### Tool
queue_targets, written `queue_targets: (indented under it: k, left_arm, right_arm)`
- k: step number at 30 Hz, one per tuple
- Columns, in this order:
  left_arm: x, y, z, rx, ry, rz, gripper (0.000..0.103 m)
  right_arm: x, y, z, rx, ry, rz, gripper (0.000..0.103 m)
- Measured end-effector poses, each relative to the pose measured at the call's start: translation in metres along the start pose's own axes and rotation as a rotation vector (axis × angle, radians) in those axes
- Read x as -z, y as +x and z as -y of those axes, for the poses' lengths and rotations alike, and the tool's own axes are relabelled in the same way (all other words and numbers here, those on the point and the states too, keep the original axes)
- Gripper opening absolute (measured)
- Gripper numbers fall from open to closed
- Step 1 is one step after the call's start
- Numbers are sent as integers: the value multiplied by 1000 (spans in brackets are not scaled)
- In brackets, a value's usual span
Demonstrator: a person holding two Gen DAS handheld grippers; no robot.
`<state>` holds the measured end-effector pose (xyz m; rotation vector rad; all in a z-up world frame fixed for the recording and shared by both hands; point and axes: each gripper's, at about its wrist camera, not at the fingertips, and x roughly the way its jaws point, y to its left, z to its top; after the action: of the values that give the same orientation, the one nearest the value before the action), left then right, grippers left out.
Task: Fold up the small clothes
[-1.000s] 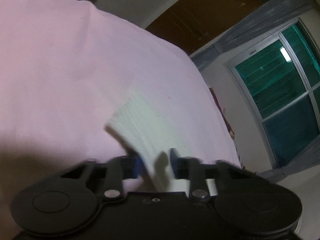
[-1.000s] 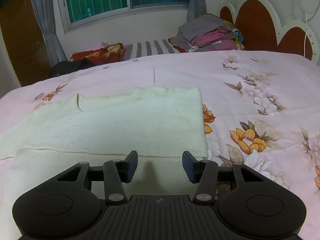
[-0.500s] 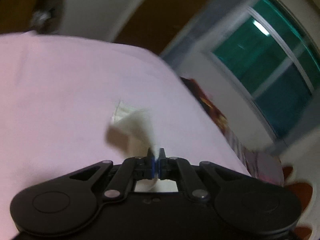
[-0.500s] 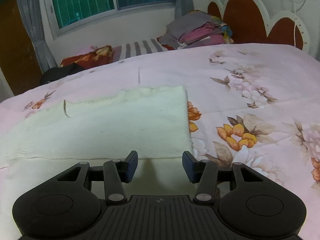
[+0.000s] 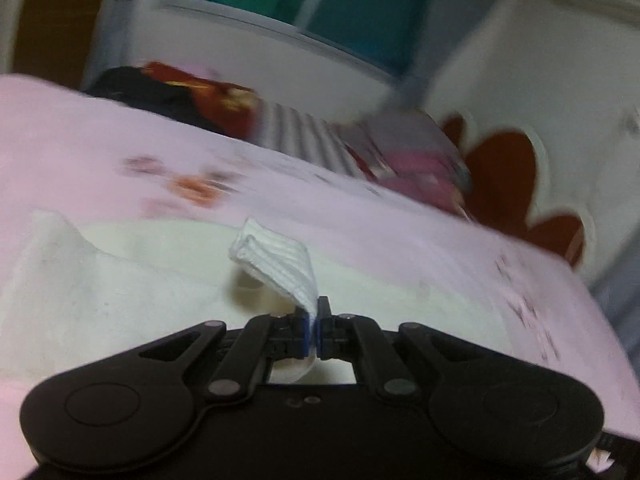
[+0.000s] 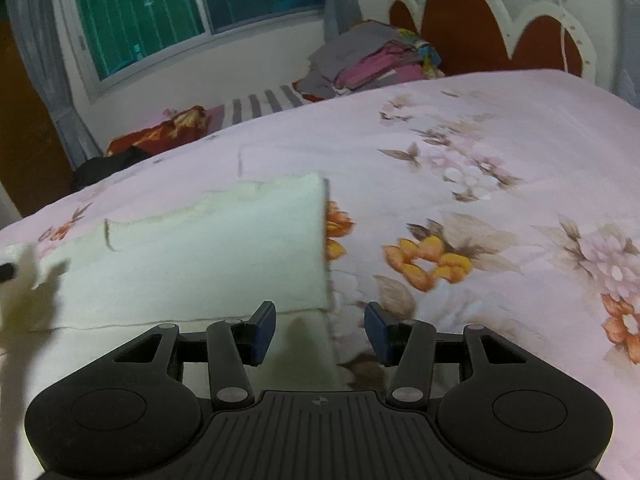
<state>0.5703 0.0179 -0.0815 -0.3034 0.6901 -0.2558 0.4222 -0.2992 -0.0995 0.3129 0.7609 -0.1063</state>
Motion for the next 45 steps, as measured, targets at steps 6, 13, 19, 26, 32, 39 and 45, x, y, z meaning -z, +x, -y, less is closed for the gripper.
queue_targets:
  k: [6, 13, 19, 26, 32, 39, 45]
  left_arm:
    - [61, 2, 58, 45, 122, -99, 3]
    - [102, 19, 101, 138, 178, -191, 71]
    - [108, -30, 95, 129, 224, -73, 83]
    - [100, -109, -23, -278, 135, 47, 53]
    - [97, -111, -91, -312, 23, -34, 49]
    - [88, -89, -104, -224, 7, -61, 49]
    - [90, -81, -102, -230, 64, -71, 45]
  right_arm:
    - [-5, -14, 31, 19, 56, 30, 50]
    - [-9, -28, 62, 11, 116, 30, 50]
    - [-18, -37, 64, -81, 163, 60, 50]
    - [-28, -14, 18, -250, 119, 19, 50]
    - [-28, 27, -27, -310, 86, -52, 50]
    - [-22, 59, -54, -305, 69, -128, 28]
    - [-27, 70, -69, -310, 28, -125, 6]
